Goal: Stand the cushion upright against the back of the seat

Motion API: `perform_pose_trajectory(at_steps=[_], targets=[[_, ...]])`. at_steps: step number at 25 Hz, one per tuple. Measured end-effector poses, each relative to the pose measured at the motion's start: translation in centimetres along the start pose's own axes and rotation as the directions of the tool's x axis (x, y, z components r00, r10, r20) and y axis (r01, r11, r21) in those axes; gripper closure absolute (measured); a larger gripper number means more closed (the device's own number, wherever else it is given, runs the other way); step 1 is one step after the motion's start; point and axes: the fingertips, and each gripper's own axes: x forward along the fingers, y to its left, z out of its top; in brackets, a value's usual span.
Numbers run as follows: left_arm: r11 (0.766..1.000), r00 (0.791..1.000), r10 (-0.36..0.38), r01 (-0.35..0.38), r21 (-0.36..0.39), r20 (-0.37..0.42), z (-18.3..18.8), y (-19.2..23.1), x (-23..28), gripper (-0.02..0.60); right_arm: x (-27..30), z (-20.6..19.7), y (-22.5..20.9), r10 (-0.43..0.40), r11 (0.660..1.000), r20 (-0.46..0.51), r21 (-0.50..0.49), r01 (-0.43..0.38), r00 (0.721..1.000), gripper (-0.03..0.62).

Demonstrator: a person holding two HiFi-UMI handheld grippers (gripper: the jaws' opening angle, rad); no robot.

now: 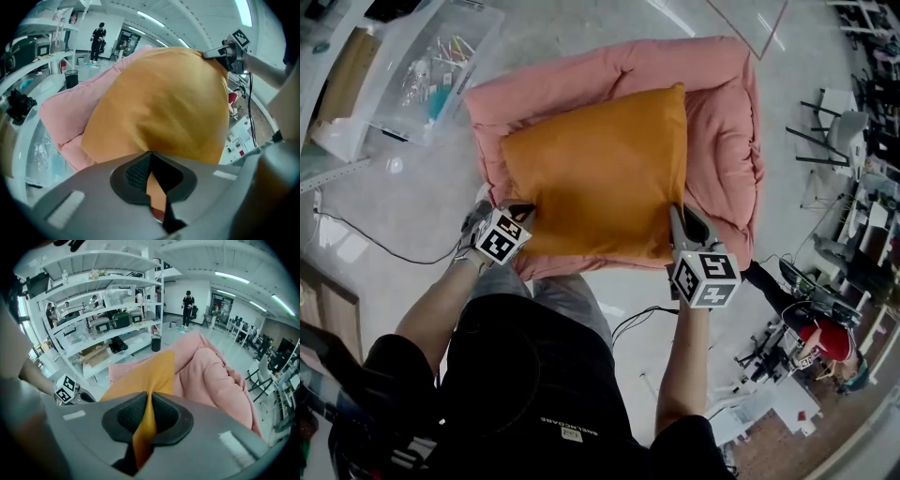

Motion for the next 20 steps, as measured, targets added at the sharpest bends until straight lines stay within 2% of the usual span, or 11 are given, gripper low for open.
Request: perform_pose_trajectory(at_steps=[3, 8, 14, 20], targets=[[1.0, 1.0, -0.013, 0.014, -0.021, 0.027, 1.8, -0.3, 0.8, 0.561, -1.2, 1.8, -1.1, -0.026, 1.0, 0.036, -0.009, 0.026, 0.999, 0.566], [0.999, 0.997, -0.047, 0.047, 0.002, 0.062, 5.7, -1.3, 2.8, 0.566, -2.8, 3.4, -3.6, -0.081, 0.996, 0.074, -0.027, 0.083, 0.994, 0.58], [0.992, 0.994, -0.078, 0.07, 0.107, 0.071, 10.2, -3.0, 5.0, 0.566, -3.9, 5.7, -4.6, -0.099, 0.986, 0.163, -0.117, 0.119, 0.982, 0.582], [0.994, 0.984, -0.11, 0.11, 0.008, 0.137, 12.5, -4.0, 6.2, 0.566, -4.5, 8.9, -6.0, -0.106, 0.969, 0.241, -0.193, 0.155, 0.965, 0.581]])
